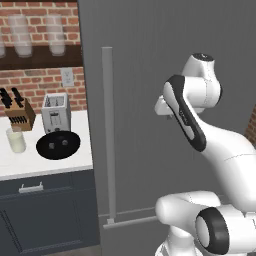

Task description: Grab a lemon wedge from the fridge and one ice cube from the ice bowl, and put them in the glass of lemonade.

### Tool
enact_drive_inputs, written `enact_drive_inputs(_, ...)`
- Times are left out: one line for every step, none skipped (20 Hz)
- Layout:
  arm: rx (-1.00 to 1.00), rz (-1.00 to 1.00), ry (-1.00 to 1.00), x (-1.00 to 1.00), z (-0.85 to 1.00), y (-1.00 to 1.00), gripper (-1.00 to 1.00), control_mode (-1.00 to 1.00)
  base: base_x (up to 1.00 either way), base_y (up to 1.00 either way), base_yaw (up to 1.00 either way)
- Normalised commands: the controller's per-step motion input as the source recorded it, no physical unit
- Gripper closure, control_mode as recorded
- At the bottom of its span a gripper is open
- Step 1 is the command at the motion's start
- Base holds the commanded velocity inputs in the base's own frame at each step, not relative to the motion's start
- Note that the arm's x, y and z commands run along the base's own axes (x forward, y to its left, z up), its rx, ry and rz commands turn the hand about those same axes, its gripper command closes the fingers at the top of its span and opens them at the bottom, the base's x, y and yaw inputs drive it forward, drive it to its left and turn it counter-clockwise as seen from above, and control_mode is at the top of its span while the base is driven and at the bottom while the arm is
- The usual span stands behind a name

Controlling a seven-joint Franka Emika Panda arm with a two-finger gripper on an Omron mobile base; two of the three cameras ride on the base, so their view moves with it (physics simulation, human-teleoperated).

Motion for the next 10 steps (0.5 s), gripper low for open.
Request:
enact_drive_inputs(0.0,0.0,0.0,-0.05,0.0,0.0,-1.0,-1.0,0.0,0.0,0.0)
enact_drive_inputs(0.0,0.0,0.0,-0.31,0.0,0.0,-1.0,-1.0,0.0,0.0,0.0)
enact_drive_inputs(0.0,0.0,0.0,-0.65,0.0,0.0,-1.0,-1.0,0.0,0.0,0.0)
enact_drive_inputs(0.0,-0.01,-0.03,-0.95,0.0,0.0,-1.0,-1.0,0.0,0.0,0.0)
enact_drive_inputs(0.0,0.0,-0.03,-0.97,0.0,0.0,-1.0,-1.0,0.0,0.0,0.0)
enact_drive_inputs(0.0,0.0,-0.03,-0.97,0.0,0.0,-1.0,-1.0,0.0,0.0,0.0)
enact_drive_inputs(0.0,-0.01,-0.04,-1.0,0.0,0.0,-1.0,-1.0,0.0,0.0,0.0)
enact_drive_inputs(0.0,-0.03,-0.03,-0.96,0.0,-0.06,-1.0,-1.0,0.0,0.0,0.0)
enact_drive_inputs(0.0,-0.03,-0.03,-0.97,0.0,-0.07,-1.0,-1.0,0.0,0.0,0.0)
enact_drive_inputs(0.0,-0.02,-0.02,-1.0,0.0,-0.11,-1.0,-1.0,0.0,0.0,0.0)
